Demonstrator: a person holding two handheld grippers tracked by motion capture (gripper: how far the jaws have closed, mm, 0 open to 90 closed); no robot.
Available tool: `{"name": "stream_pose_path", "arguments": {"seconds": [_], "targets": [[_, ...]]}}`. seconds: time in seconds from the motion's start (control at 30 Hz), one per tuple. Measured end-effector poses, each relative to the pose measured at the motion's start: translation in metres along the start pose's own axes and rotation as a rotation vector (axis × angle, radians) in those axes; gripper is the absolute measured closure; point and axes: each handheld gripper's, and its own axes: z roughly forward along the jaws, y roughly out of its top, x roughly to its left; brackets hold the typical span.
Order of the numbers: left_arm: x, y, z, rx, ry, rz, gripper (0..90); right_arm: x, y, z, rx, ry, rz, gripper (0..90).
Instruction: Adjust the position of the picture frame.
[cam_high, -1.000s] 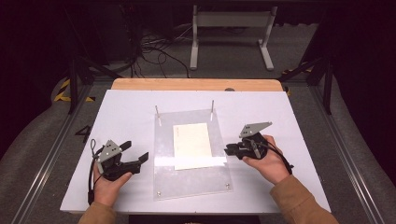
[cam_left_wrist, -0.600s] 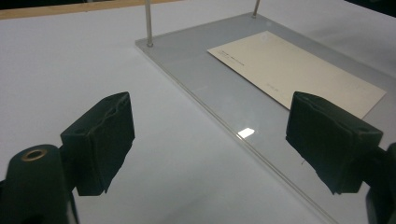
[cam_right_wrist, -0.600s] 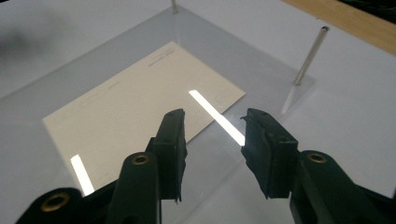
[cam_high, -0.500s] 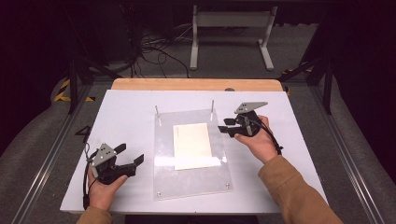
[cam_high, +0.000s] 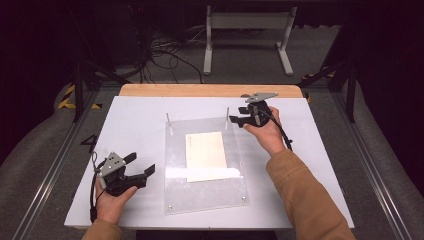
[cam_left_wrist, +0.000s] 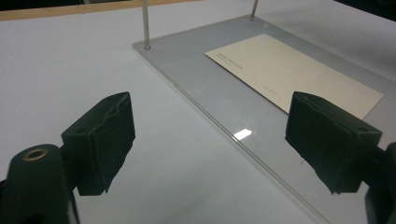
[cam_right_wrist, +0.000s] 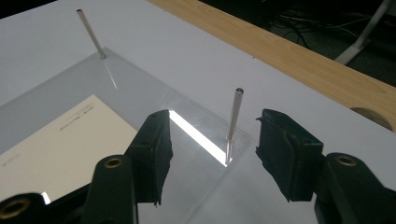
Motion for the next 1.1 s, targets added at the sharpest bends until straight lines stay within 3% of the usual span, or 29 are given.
{"name": "stream_pose_path", "arguments": {"seconds": [0.27, 0.43, 0.47, 0.63, 0.67, 0.73, 0.77, 0.87, 1.1], "targets": [[0.002, -0.001, 0.001, 0.002, -0.008, -0.006, 15.8, -0.012, 0.007, 0.031, 0.014, -0.045, -0.009, 44.2], [0.001, -0.001, 0.002, 0.003, -0.009, -0.003, 15.8, -0.015, 0.002, 0.052, 0.064, -0.023, -0.020, 55.3], [0.002, -0.002, 0.002, 0.006, -0.010, -0.004, 15.8, -0.016, 0.001, 0.055, 0.070, -0.015, -0.021, 62.4], [0.001, -0.002, 0.003, 0.009, -0.015, -0.005, 15.8, -0.019, -0.003, 0.065, 0.067, -0.011, -0.022, 72.3], [0.002, -0.002, 0.003, 0.012, -0.017, -0.005, 15.8, -0.020, -0.003, 0.066, 0.074, -0.006, -0.035, 80.8], [0.002, -0.003, 0.003, 0.013, -0.017, -0.006, 15.8, -0.020, -0.003, 0.067, 0.077, 0.000, -0.044, 84.3], [0.002, -0.003, 0.003, 0.014, -0.018, -0.006, 15.8, -0.017, -0.001, 0.067, 0.091, -0.002, -0.079, 84.9], [0.002, -0.003, 0.003, 0.015, -0.018, -0.006, 15.8, -0.013, 0.002, 0.064, 0.098, -0.017, -0.120, 85.1], [0.000, -0.001, 0.002, 0.012, -0.015, -0.004, 16.0, -0.011, 0.005, 0.046, 0.109, -0.026, -0.150, 85.3]]}}
